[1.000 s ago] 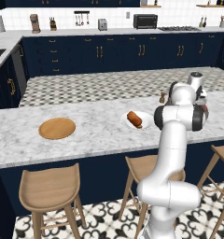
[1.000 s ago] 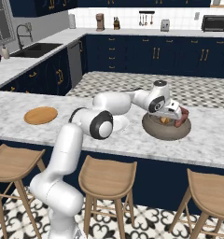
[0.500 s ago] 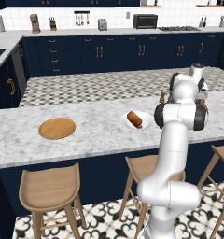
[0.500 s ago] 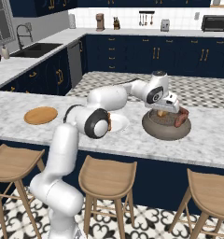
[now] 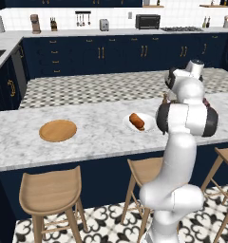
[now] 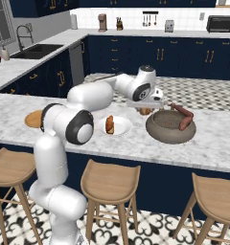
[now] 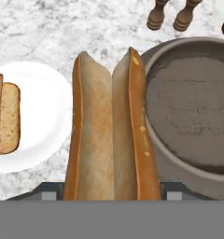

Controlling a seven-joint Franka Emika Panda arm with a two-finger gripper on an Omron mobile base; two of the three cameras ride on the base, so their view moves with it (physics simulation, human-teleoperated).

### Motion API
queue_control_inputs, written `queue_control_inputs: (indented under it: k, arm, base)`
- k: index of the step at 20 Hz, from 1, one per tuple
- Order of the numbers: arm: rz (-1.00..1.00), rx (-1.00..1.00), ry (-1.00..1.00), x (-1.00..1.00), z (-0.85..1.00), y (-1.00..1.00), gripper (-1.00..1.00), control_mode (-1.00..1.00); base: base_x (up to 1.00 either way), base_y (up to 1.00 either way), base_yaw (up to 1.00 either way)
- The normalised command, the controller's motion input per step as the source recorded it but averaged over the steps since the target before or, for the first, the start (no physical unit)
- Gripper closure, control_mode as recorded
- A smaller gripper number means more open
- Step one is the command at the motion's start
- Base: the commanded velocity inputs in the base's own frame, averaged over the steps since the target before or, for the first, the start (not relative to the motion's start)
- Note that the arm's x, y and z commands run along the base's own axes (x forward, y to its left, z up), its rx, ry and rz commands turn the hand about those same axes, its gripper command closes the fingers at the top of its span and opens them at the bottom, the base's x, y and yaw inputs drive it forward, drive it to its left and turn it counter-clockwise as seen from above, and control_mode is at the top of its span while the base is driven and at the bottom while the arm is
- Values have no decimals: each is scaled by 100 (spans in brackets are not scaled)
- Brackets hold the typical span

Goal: Place one bun and one sausage from the bowl on each plate.

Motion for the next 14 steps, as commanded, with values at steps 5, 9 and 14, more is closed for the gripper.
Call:
queue_control_inputs:
  k: [5,9,14]
  arm:
    - [58,-6,0,-14,0,100,100,-100]
    - [56,-11,7,-4,0,100,100,-100]
    - [50,-7,2,0,0,100,100,-100]
  base:
    - [0,0,0]
    - [0,0,0]
    - [0,0,0]
